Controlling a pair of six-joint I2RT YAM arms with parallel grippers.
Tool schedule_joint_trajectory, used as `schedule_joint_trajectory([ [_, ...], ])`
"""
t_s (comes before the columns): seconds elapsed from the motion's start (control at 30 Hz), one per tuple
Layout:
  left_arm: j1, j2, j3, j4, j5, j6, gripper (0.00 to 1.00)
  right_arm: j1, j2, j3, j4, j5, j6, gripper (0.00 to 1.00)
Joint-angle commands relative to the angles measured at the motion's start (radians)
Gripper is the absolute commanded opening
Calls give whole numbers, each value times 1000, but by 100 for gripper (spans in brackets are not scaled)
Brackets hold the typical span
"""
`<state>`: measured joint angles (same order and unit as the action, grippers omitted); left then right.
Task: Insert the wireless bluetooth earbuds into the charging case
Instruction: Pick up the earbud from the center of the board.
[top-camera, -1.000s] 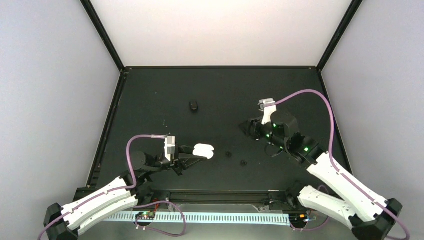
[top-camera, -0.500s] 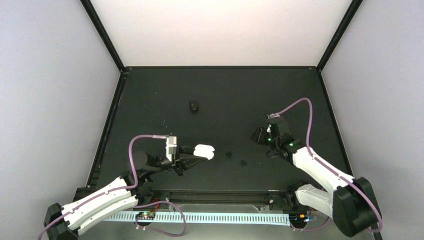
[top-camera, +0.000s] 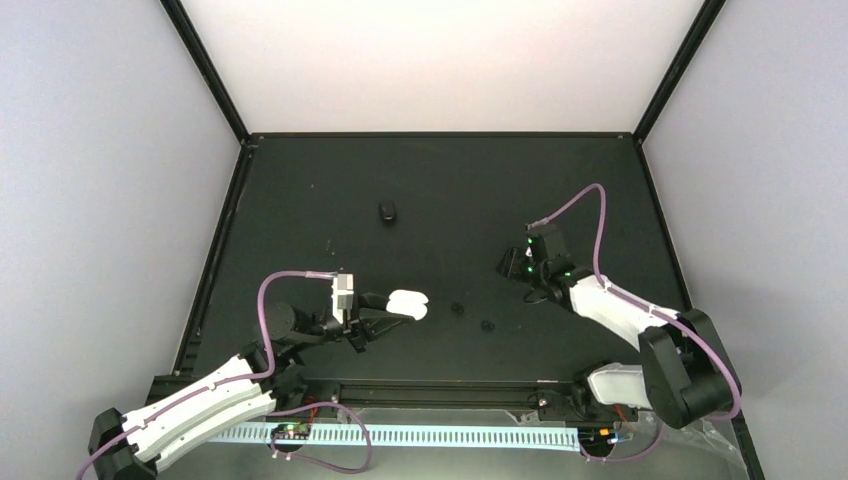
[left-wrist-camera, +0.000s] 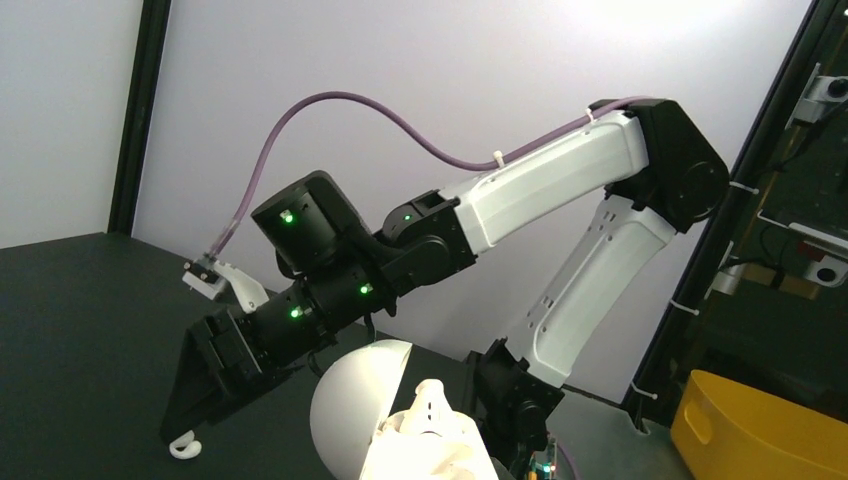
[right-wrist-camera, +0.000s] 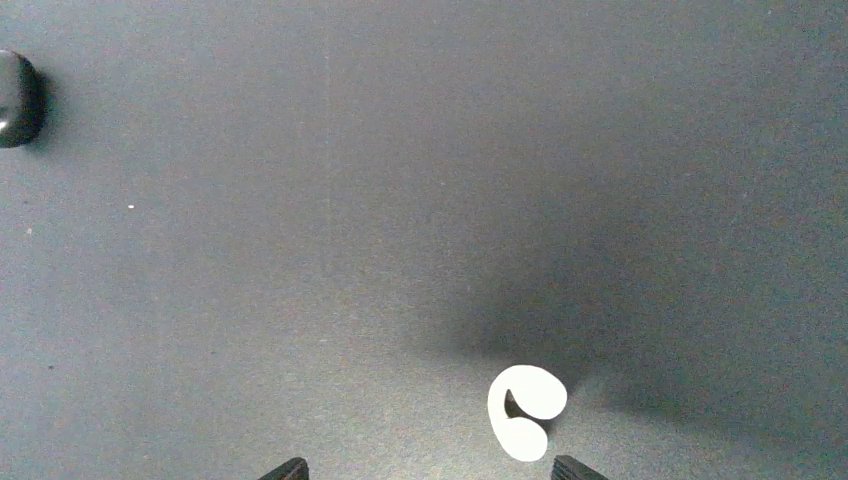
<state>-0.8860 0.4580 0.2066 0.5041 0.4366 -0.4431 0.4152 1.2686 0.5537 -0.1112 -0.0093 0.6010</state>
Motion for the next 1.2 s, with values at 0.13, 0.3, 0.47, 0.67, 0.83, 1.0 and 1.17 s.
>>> schedule_joint_trajectory([
  [0.13, -7, -10, 3, -8, -7, 21, 2, -14, 84, 15, 66, -1, 32, 64],
  [0.3, -7, -15, 4, -16, -9, 26, 2, -14, 115, 17, 76, -20, 40, 64],
  [0.47, -7, -12, 4, -15, -9, 27, 2, -13, 141, 18, 100, -58, 50, 64],
  [0.67, -7, -9, 7, -13, -8, 26, 2, -13, 169, 24, 142, -109, 59, 64],
  [0.83, -7, -6, 8, -12, -9, 30, 2, -8, 232, 44, 198, -280, 72, 64],
  [1.0, -7, 2, 7, -6, -6, 29, 2, 0, 211, 50, 203, -343, 62, 63],
  [1.17, -7, 0, 7, -9, -7, 29, 2, -2, 116, 60, 123, -241, 15, 64],
])
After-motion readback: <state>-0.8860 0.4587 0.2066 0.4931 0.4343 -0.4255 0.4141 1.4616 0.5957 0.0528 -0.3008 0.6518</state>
